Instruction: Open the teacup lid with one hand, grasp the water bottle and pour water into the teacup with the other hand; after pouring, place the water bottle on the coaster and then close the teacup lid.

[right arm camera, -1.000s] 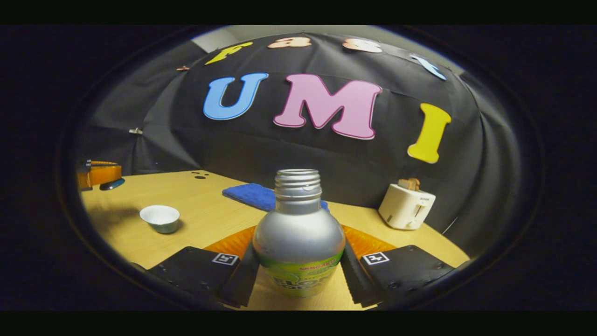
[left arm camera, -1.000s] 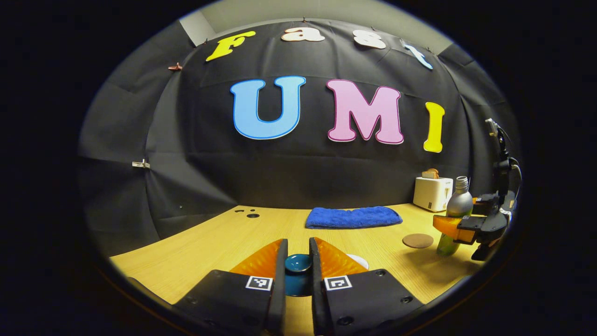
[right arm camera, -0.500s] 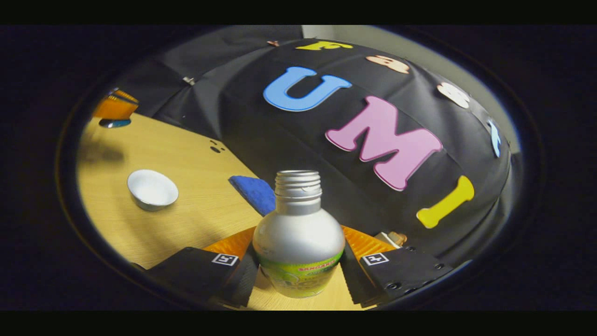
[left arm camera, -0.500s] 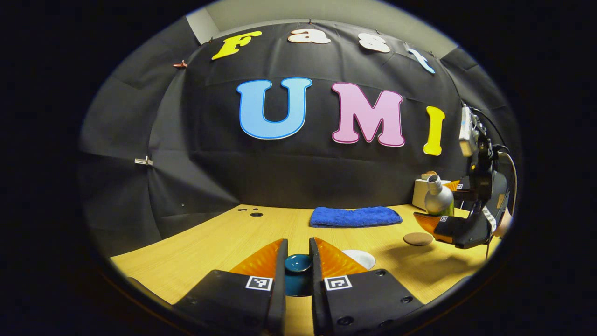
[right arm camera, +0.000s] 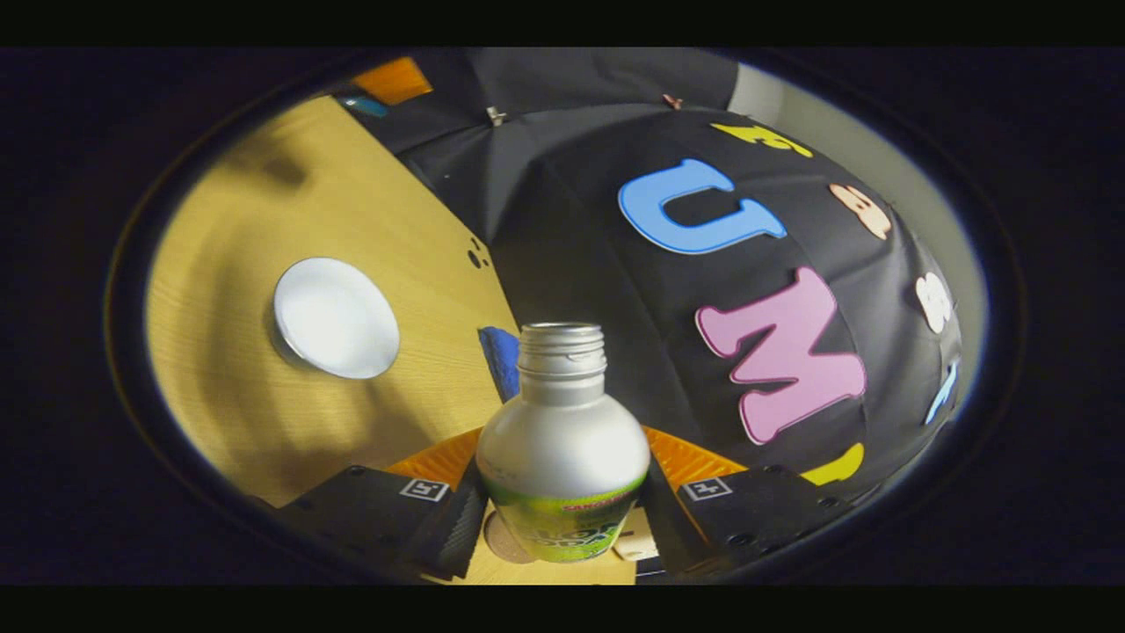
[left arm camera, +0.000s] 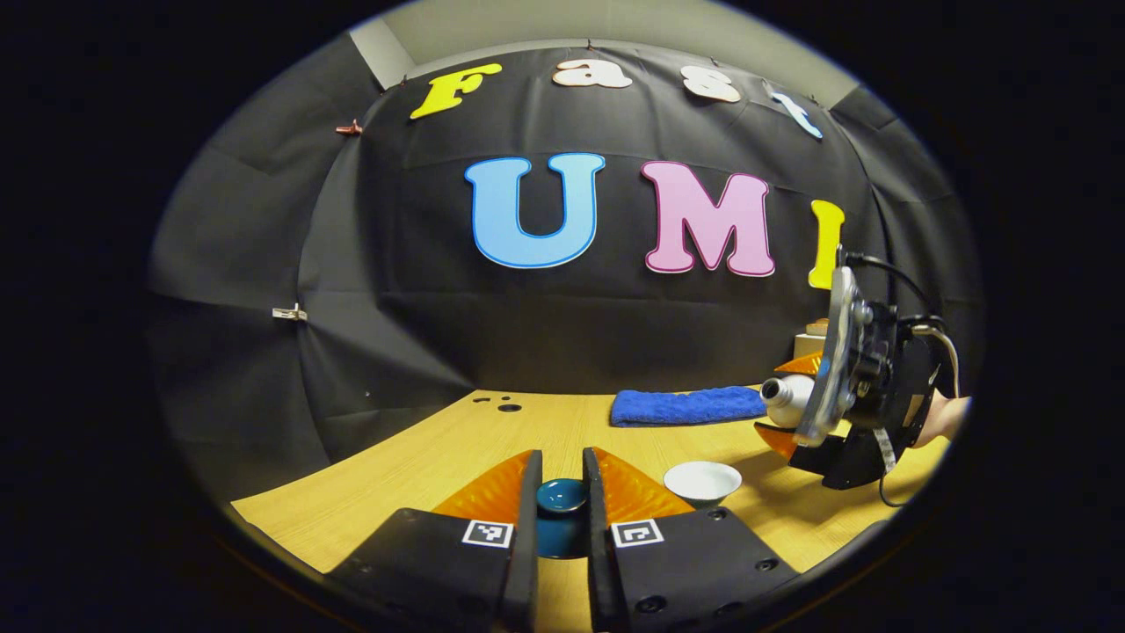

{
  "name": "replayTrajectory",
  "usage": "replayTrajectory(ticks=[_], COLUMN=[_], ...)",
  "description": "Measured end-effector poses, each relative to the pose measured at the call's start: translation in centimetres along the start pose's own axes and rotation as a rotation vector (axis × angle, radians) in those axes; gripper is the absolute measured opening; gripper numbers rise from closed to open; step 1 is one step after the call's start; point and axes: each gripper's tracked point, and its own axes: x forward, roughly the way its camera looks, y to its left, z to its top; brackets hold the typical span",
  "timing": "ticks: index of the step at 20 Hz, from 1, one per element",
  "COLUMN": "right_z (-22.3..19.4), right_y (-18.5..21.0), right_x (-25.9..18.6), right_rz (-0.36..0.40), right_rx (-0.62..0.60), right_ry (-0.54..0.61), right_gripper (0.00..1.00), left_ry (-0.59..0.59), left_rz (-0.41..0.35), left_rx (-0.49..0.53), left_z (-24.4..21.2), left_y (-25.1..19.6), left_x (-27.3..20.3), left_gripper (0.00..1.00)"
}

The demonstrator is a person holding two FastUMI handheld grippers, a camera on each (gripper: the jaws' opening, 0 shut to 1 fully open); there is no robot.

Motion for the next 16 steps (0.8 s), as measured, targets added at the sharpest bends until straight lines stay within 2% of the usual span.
replayTrajectory(ticks=[4, 8, 12, 16], right_z=[0.4, 0.2, -0.3, 0.3], right_y=[1.8, 2.8, 2.7, 2.8], right_x=[0.9, 0.9, 1.7, 1.5], right_rz=[0.018, -0.008, 0.012, -0.001], right_rx=[-0.1, -0.207, -0.232, -0.298], right_ry=[-0.025, -0.044, -0.04, -0.071], right_gripper=[0.8, 0.8, 0.8, 0.8], left_ry=[0.01, 0.016, 0.023, 0.024], left_rz=[0.008, 0.019, 0.014, 0.009], left_rx=[-0.001, -0.002, -0.007, -0.001], left_z=[-0.4, -0.7, -0.9, -1.1], left_y=[0.9, 1.7, 1.8, 1.7], left_x=[-0.1, -0.3, -0.3, -0.5], left_gripper=[0.27, 0.27, 0.27, 0.26])
